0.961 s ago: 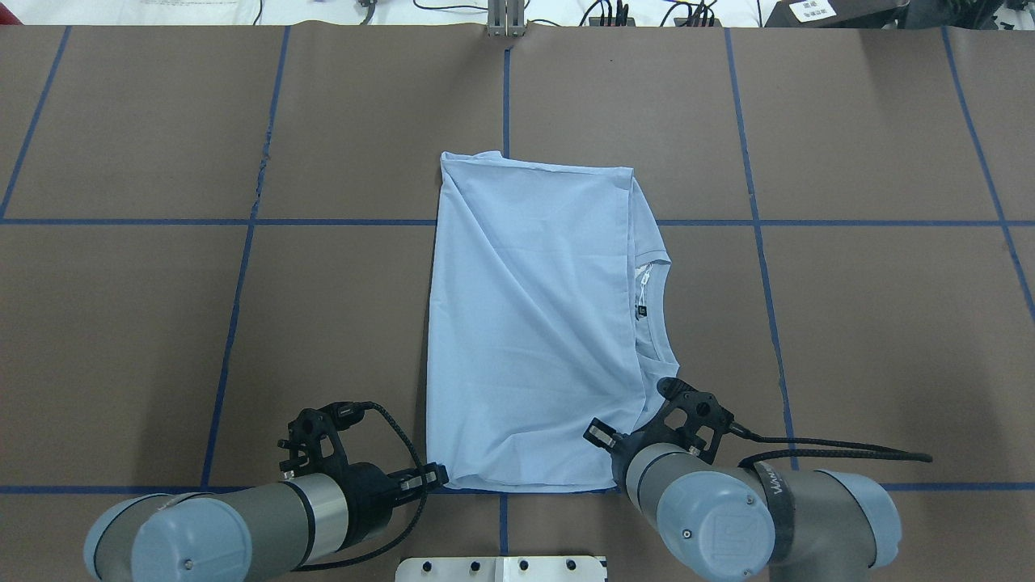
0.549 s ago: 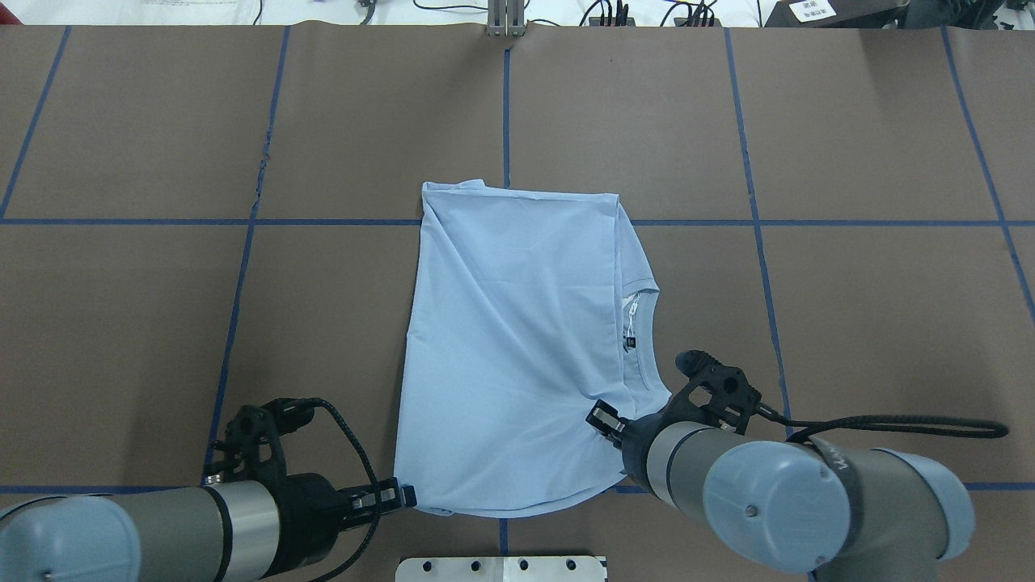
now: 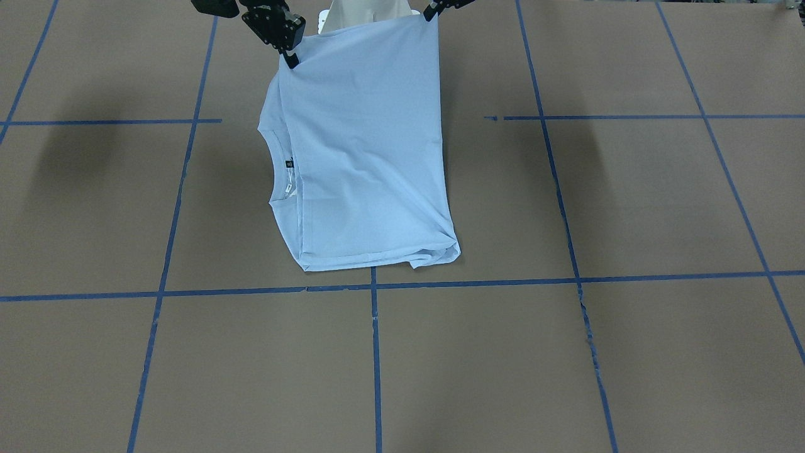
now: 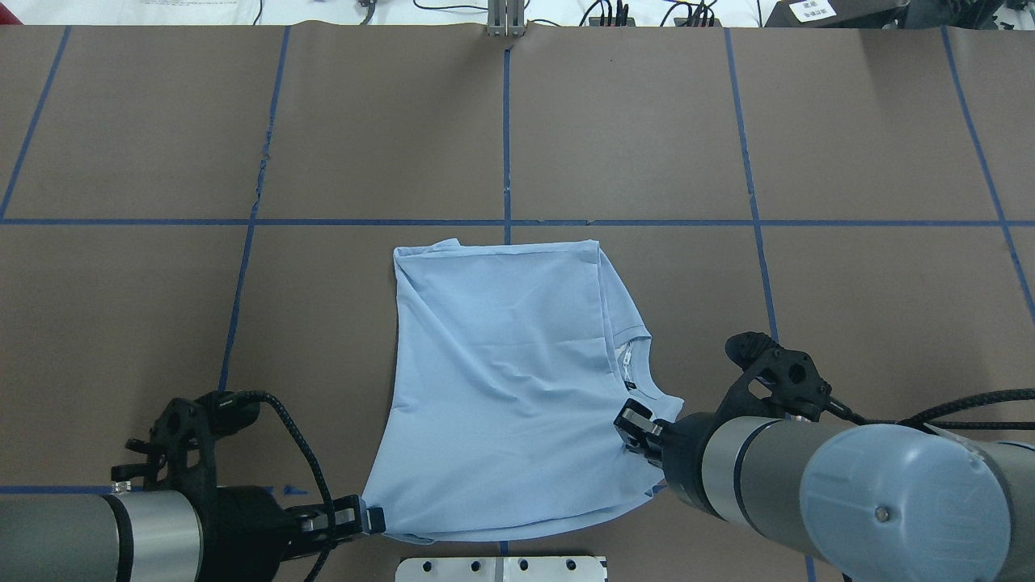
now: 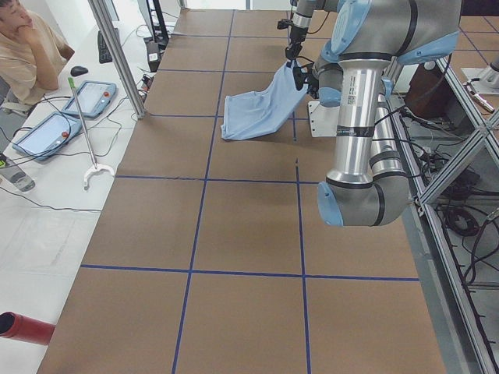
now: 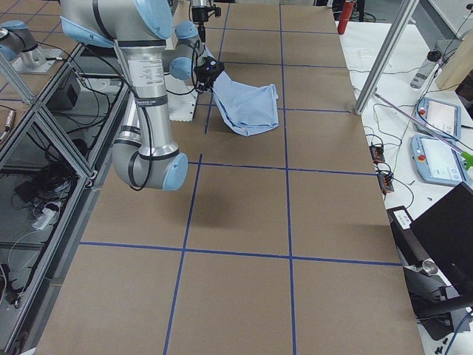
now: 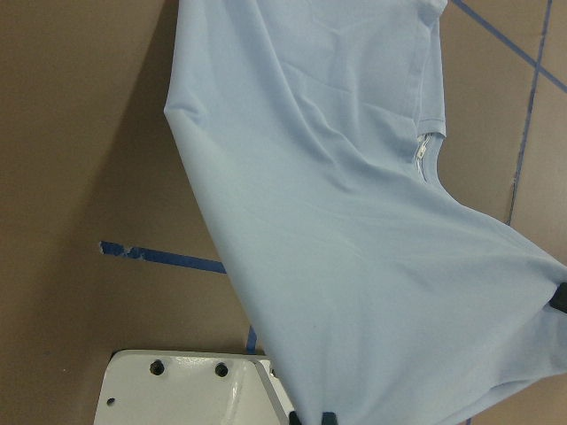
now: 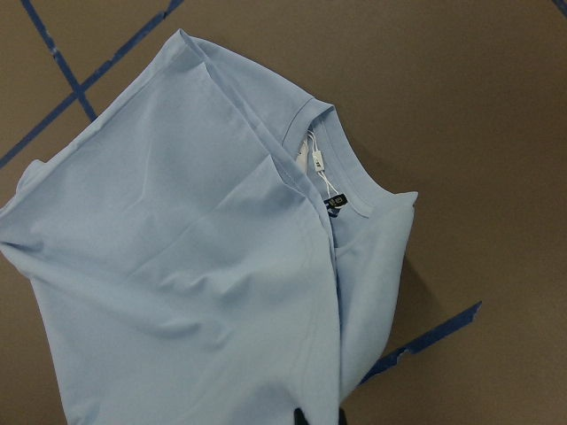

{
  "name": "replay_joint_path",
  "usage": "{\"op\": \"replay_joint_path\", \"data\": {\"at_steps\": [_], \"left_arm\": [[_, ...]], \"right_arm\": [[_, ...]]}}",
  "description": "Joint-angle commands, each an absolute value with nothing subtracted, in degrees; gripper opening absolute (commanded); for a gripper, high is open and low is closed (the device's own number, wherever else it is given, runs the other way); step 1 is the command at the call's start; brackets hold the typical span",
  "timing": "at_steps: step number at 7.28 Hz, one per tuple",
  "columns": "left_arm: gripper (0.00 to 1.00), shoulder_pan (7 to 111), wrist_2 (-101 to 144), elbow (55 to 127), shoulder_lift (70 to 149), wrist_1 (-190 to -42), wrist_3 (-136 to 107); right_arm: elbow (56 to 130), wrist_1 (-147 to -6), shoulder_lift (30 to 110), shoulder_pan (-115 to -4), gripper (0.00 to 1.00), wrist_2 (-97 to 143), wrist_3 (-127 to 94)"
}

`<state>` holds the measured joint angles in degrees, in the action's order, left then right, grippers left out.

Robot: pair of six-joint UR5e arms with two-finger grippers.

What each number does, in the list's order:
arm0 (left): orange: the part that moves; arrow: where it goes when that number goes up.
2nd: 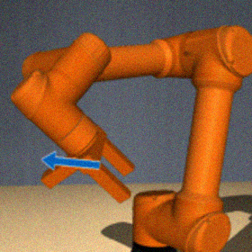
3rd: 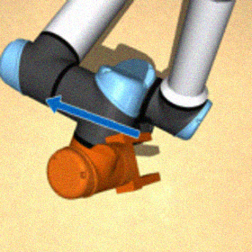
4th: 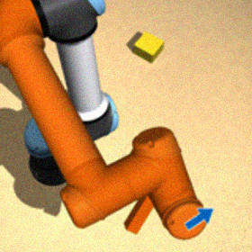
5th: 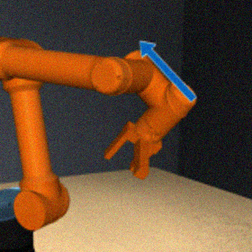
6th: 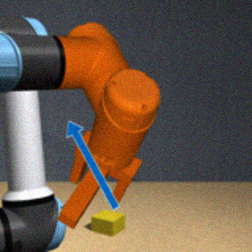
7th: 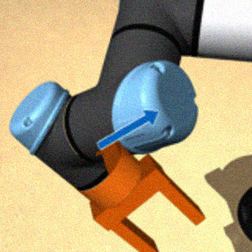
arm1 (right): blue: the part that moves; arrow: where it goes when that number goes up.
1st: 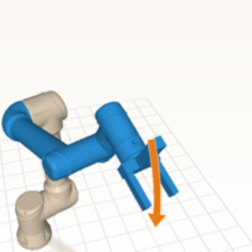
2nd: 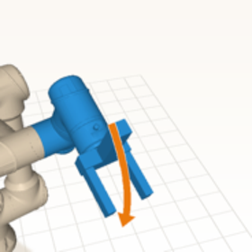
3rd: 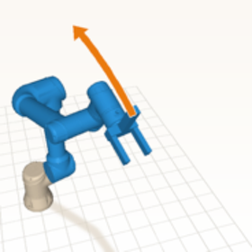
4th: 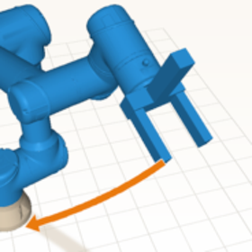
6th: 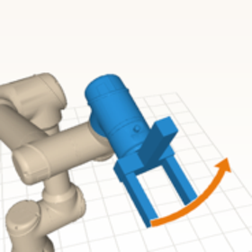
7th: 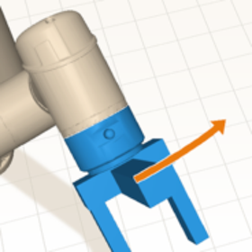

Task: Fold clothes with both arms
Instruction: 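Lift the near edge with both grippers and fold it away from the robot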

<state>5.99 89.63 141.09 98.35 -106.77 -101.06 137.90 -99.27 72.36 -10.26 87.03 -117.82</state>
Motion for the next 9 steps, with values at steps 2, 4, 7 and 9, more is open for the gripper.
{"op": "replay_joint_path", "data": {"at_steps": [2,4,7,9], "left_arm": [[0.00,14.29,90.61,132.94,102.45,-106.00,-94.08],[0.00,21.50,95.96,125.63,107.64,-105.91,-89.15],[0.00,26.09,96.06,118.59,110.56,-106.00,-83.78],[0.00,29.43,96.06,111.39,114.94,-106.52,-80.26]], "right_arm": [[127.31,-100.46,65.32,-14.74,0.00,86.84,-110.26],[121.06,-100.37,61.72,-20.62,0.00,89.19,-104.09],[110.61,-94.18,59.94,-25.13,0.00,90.97,-99.76],[104.96,-88.43,59.85,-26.36,0.00,91.05,-98.36]]}}
